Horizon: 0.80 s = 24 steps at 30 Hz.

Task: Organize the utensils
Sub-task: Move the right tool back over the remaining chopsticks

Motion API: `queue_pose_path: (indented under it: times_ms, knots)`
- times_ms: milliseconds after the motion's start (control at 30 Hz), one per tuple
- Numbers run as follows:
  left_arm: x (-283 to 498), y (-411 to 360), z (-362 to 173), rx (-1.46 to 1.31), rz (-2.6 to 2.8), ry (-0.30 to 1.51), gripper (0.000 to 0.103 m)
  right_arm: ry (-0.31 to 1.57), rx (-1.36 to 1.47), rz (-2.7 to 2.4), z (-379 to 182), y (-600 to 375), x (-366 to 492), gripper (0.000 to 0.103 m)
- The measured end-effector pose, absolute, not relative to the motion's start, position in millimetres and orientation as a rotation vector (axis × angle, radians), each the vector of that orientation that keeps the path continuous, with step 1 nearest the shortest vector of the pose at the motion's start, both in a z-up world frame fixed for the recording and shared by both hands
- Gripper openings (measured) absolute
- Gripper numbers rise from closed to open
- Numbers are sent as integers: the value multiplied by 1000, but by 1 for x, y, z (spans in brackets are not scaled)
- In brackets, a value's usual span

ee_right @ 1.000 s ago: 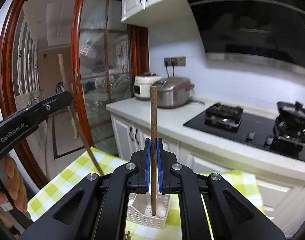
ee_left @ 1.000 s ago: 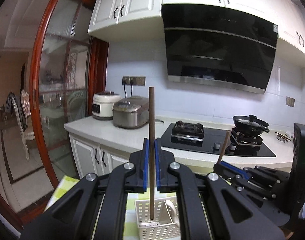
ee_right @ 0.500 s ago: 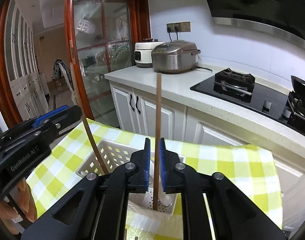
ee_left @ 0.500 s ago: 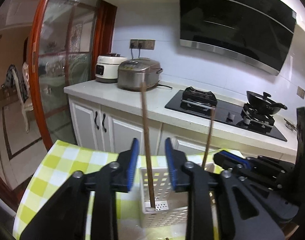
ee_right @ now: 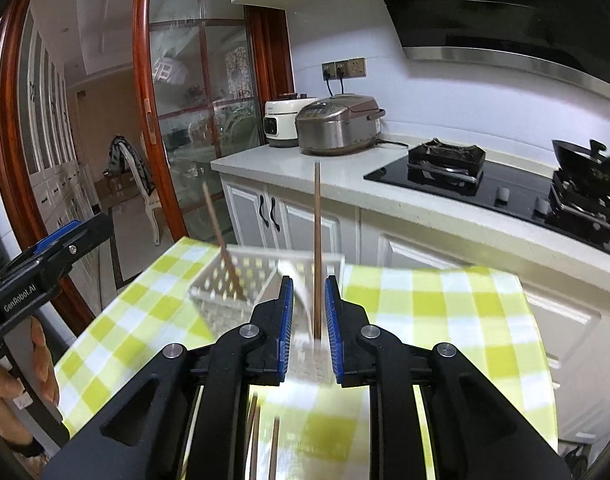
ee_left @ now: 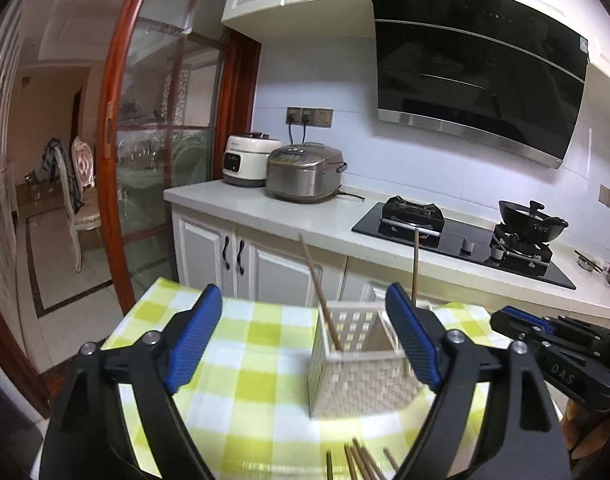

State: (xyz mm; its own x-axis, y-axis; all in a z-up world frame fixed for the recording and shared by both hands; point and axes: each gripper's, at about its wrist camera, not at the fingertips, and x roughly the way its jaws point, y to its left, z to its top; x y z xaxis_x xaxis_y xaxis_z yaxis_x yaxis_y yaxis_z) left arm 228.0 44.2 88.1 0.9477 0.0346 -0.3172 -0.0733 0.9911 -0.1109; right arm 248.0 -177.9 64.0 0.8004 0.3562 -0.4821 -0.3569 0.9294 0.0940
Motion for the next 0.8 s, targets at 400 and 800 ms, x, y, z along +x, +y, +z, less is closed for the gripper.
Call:
queue_pose_path:
  times_ms: [400, 800]
  knots:
    - [163, 55, 26, -218, 67, 451, 95, 600, -5, 369, -1, -186, 182, 47]
    - [155, 39, -46, -174, 60, 605, 95, 734, -69, 372, -65, -171, 181, 44]
